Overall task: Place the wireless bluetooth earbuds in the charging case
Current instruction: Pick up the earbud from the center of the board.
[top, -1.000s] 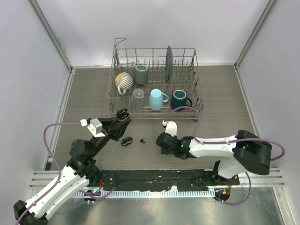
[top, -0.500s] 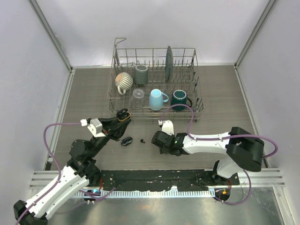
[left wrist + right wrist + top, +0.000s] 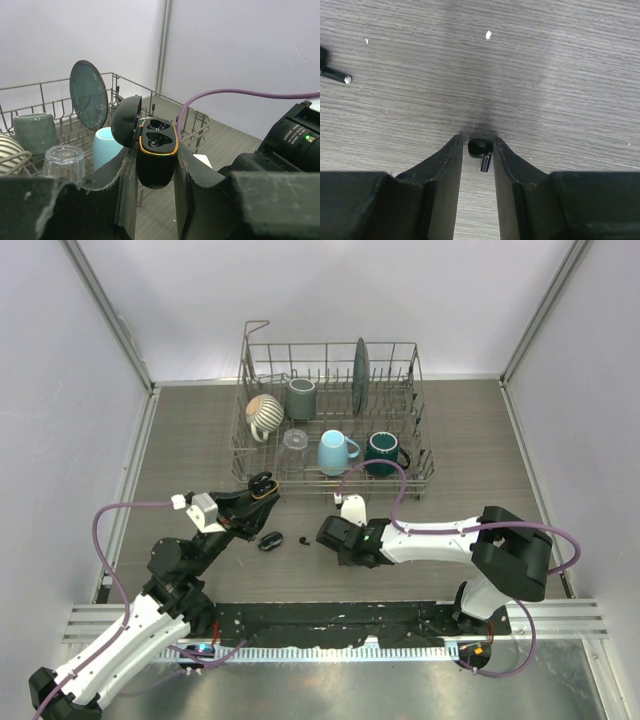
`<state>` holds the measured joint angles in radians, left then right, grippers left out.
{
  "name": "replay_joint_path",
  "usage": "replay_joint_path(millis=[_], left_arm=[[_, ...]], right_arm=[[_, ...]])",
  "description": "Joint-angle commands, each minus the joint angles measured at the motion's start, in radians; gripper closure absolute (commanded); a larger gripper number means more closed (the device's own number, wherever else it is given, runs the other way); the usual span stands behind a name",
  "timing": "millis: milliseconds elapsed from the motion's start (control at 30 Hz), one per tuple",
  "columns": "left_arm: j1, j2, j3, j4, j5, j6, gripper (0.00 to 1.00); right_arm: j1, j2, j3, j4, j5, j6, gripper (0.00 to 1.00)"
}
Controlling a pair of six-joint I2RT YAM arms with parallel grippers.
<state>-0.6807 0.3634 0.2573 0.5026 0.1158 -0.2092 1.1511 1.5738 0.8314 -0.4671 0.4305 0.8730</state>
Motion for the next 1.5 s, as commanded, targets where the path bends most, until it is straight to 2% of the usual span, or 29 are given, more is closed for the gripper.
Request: replay_joint_path(millis=[0,367,433,500,567,600,800,900,1033,1100,1400,1467], left_arm=[[-0.002,-0.008,0.019,0.028,0.002,-0.006,1.0],[-0.002,-0.001,0.023,0.031,0.007,-0.006,1.0],[-0.002,-0.003,0.022,0.03,0.007,-0.004,1.0],[-0.002,-0.004,0.023,0.03,0.007,-0.006,1.0],[-0.002,-0.003,0.023,0.03,0.007,-0.004,1.0],[-0.002,-0.001,0.022,0.03,0.005,-0.004,1.0],[-0.002,0.011,0.025,0.047,0.005,-0.006,1.0],[-0.002,0.029,0.025,0.068,0.013,-0.006,1.0],[-0.002,0.06,0.025,0.102,0.041,-0.009,1.0],[-0.002,0.075,0.028,0.122,0.054,-0.012,1.0],[-0.002,0.154,0.056,0.169,0.104,-0.041,1.0],[-0.002,0.167,0.06,0.169,0.111,-0.044,1.0]], right_arm=[[-0.004,0.025,-0.006,-0.016,-0.029,0.046,0.65],[-0.017,0.022,-0.009,-0.025,-0.032,0.038,0.74],[-0.019,0.015,-0.006,-0.03,-0.024,0.037,0.78],[-0.017,0.006,-0.002,-0.031,-0.015,0.032,0.88],[-0.017,-0.023,0.003,-0.031,0.005,0.023,0.93],[-0.017,-0.04,0.011,-0.031,0.014,0.008,0.99],[-0.016,-0.217,0.052,-0.008,0.16,-0.069,0.99],[-0.014,-0.362,0.032,0.094,0.23,-0.155,0.99],[-0.014,-0.515,-0.011,0.409,0.257,-0.333,0.99],[-0.014,-0.557,-0.005,0.508,0.251,-0.429,0.99],[0.028,-0.483,0.113,0.813,0.168,-0.643,0.99],[0.039,-0.454,0.133,0.838,0.152,-0.664,0.99]])
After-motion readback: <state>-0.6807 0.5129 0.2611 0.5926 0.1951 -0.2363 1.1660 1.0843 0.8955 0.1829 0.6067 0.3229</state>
